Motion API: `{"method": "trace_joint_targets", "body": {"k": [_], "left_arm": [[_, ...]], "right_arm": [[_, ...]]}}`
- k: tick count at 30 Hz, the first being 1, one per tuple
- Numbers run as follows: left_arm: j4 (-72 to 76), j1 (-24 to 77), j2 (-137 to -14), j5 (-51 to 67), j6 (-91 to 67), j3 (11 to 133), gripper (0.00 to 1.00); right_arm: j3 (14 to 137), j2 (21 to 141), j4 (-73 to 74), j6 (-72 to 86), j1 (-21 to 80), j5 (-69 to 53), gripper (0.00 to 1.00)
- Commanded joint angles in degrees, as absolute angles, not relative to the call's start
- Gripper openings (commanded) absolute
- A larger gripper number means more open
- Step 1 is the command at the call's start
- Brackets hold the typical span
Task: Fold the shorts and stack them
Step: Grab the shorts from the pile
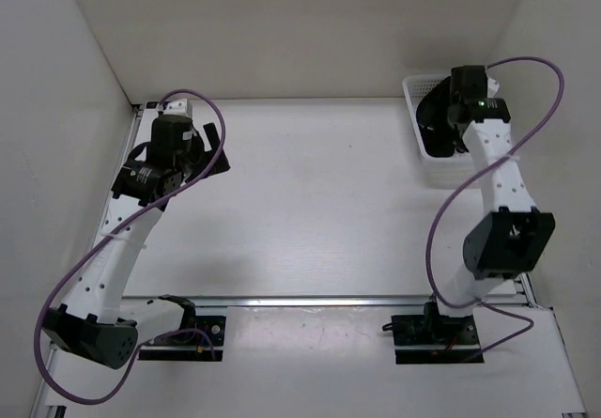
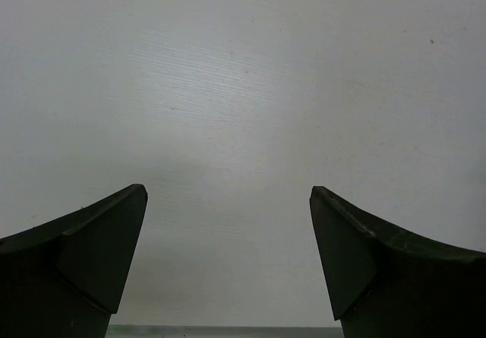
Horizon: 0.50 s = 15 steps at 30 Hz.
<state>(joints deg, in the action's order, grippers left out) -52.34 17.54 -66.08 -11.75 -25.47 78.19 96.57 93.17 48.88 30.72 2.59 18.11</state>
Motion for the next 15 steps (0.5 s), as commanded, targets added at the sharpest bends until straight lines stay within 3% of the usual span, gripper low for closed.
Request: {"method": "trace_joint_targets", "body": {"k": [1, 9, 15], "left_arm": [[-53.2, 17.8, -65.6, -9.1, -25.0, 81.2, 1.00], [-53.2, 17.8, -70.9, -8.5, -25.7, 83.1, 1.00], [-53.2, 17.8, -77.3, -8.5, -24.4, 86.0, 1.00]], "right_arm": [[104.5, 100.9, 46.7, 29.6, -2.4, 7.6, 1.00], [130.1, 127.9, 48.4, 32.5, -10.1, 3.3, 0.98], [142.4, 142.0, 48.4, 32.5, -11.7, 1.6, 0.90]]}}
